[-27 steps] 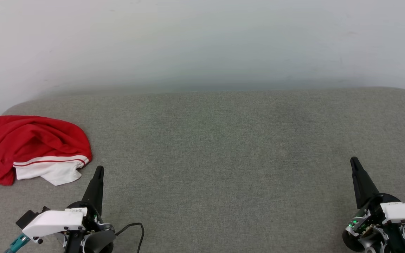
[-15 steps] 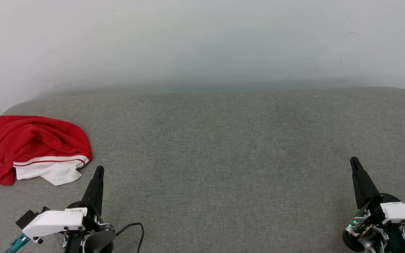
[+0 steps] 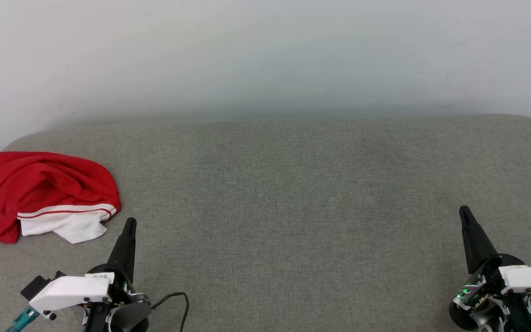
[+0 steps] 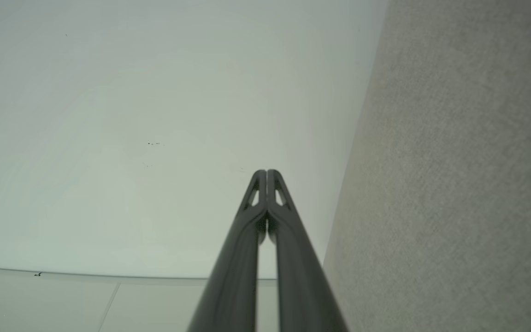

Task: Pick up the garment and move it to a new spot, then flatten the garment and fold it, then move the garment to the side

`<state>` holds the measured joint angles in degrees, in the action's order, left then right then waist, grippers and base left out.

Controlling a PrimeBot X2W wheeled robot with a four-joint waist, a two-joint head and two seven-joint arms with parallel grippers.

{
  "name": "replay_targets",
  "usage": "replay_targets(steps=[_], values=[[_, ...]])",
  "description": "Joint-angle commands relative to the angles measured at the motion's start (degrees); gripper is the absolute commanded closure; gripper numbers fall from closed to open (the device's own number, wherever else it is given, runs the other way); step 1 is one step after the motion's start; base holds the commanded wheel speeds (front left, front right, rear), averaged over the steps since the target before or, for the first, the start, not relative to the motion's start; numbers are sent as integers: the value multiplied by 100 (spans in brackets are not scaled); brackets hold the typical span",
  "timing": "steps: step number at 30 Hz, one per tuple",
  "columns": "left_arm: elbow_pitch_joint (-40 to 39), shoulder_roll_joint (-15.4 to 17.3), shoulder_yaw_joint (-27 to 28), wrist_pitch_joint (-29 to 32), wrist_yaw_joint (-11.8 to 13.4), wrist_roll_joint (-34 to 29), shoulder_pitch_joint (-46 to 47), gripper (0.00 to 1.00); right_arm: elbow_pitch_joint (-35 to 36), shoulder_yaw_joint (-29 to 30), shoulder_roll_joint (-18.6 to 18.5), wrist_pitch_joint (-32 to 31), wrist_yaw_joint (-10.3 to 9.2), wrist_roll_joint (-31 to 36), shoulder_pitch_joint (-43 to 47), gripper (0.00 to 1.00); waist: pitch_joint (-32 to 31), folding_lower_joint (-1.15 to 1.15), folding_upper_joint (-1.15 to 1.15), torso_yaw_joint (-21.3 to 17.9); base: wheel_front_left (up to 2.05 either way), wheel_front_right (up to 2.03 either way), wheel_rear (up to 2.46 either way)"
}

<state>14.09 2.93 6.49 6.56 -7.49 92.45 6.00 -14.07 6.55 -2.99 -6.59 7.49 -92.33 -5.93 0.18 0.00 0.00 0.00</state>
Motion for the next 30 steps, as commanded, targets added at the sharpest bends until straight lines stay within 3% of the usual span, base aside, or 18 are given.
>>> replay_targets(steps=[1, 11, 12, 30], values=[[4, -7, 14, 9, 0, -9, 53, 100, -5, -3, 25, 2, 0, -18, -60, 100, 0, 0, 0, 0, 0, 0, 0], [4, -7, 13, 9, 0, -9, 53, 100, -5, -3, 25, 1, 0, -18, -60, 100, 0, 0, 0, 0, 0, 0, 0], [0, 0, 0, -1, 0, -1, 0, 0, 0, 0, 0, 2, 0, 1, 0, 0, 0, 0, 0, 0, 0, 0, 0], [-10, -16, -15, -400, 0, -442, -306, 0, -6, -171, 3, 392, 0, 313, 276, 0, 12, 0, 0, -15, 0, 0, 0]])
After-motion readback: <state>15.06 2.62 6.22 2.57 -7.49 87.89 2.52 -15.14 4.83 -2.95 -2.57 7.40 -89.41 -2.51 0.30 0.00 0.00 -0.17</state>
